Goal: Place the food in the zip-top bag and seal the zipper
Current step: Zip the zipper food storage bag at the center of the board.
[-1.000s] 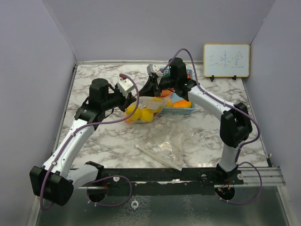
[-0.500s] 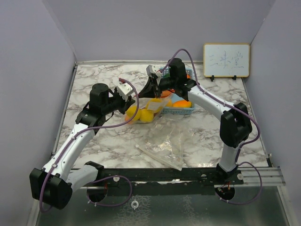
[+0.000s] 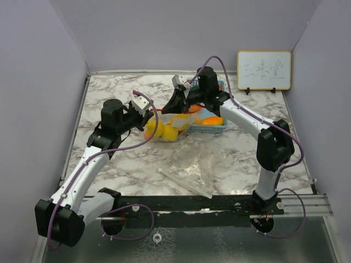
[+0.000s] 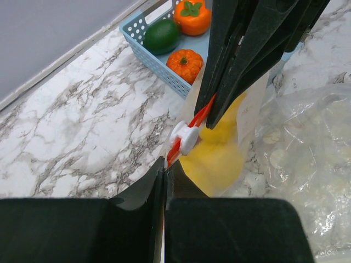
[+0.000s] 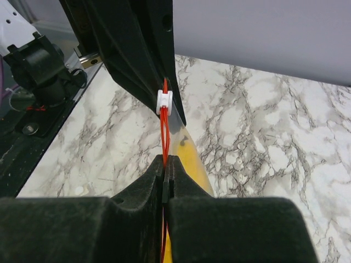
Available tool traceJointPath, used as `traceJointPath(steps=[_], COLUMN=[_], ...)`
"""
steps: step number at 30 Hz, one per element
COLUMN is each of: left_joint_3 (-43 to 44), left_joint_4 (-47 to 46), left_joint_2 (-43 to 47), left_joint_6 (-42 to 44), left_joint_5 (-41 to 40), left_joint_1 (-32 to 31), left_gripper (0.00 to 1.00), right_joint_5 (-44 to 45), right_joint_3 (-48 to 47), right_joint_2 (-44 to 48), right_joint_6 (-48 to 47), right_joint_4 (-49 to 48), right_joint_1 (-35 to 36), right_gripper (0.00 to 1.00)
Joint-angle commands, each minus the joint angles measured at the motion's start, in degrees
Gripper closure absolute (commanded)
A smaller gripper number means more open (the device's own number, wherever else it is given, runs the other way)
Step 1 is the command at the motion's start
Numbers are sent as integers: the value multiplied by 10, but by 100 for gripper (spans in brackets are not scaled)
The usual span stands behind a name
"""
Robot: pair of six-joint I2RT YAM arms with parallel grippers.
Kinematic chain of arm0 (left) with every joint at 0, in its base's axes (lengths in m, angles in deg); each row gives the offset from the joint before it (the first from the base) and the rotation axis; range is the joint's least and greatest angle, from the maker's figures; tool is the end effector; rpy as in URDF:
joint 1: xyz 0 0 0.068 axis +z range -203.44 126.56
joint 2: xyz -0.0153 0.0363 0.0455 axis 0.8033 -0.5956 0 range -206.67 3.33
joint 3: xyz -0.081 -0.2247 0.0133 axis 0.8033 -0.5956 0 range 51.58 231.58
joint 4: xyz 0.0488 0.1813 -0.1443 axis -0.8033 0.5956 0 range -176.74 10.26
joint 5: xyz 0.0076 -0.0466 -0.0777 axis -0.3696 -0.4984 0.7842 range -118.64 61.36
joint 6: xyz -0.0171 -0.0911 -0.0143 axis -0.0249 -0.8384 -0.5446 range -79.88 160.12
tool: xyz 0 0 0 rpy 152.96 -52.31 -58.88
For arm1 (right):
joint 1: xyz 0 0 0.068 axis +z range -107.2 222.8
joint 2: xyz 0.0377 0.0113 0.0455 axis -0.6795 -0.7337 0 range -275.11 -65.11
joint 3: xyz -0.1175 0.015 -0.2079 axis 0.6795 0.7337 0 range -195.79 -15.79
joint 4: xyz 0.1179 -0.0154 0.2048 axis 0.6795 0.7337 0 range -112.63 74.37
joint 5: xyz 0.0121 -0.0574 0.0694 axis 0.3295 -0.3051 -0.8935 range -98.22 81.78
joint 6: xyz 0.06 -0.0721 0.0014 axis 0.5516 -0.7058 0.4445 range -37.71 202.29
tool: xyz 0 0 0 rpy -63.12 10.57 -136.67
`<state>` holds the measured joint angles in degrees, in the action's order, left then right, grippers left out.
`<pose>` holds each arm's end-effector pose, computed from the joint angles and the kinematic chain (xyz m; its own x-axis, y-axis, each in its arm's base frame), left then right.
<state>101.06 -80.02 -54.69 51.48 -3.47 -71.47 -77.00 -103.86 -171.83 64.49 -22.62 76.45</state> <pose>0.2446 -0.1173 0.2951 -0.1134 0.2243 -0.9679 0.7064 0.7033 0.0803 0.2986 0.2935 0.2864 0.0324 -0.1111 -0.9933 -0.9724 -0.2332 -0.0056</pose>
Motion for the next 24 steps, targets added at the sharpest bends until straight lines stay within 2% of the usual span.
traceJointPath(steps=[1,4,5,7,9,13,17,24], left_joint_3=[1,4,4,4,3,-1,1,1], left_joint_4=[-51,-57,-58,-60,-62,-66,-67,-66], left_joint_2=[-1,-8,-10,-12,-12,-16,-18,-22], left_joint_6=[-17,-22,-25,-30,-35,-40,-41,-42], left_joint_5=[36,57,62,69,73,72,73,73], left_joint_1=[7,10,11,12,12,14,14,14], left_gripper=[100,100,100,100,100,100,100,100], right_joint_5=[-20,-7,1,21,25,1,-8,-1], right_joint_3=[-18,-18,-18,-20,-22,-25,-22,-35], right_joint_2=[13,14,14,14,13,4,-4,-12], right_joint_6=[1,9,14,19,26,72,134,129], right_joint_4=[6,-1,-6,-10,-23,-86,-161,-155], right_joint_1=[-3,-3,-3,-3,-3,-2,2,24], right_gripper=[98,98,95,68,58,53,52,55])
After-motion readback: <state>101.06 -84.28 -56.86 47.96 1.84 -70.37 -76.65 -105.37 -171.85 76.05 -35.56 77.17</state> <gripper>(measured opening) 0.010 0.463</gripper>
